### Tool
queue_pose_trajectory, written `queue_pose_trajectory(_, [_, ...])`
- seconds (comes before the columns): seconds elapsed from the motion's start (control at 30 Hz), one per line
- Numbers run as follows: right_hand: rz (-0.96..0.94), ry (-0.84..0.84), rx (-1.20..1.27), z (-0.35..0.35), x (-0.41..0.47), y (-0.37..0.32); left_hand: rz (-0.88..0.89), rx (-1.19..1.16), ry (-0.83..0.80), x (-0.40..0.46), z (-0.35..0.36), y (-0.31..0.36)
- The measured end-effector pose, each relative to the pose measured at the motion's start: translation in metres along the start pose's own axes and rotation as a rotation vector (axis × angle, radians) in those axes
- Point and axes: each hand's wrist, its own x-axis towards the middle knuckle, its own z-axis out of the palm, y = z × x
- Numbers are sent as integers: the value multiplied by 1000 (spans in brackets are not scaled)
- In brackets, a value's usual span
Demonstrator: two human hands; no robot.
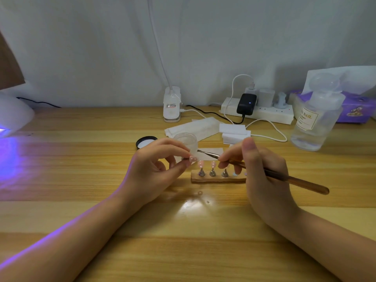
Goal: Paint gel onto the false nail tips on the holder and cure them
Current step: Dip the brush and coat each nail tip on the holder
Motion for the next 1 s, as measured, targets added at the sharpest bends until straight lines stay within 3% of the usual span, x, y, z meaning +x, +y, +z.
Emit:
queue_pose_trajectory(0.37, [-96, -61, -157, 2, -1, 0, -11, 22, -10, 0, -1, -2])
queue_pose_trajectory(1.0, [-78, -57, -85, 2, -2, 1, -15, 56, -3, 0, 0, -3])
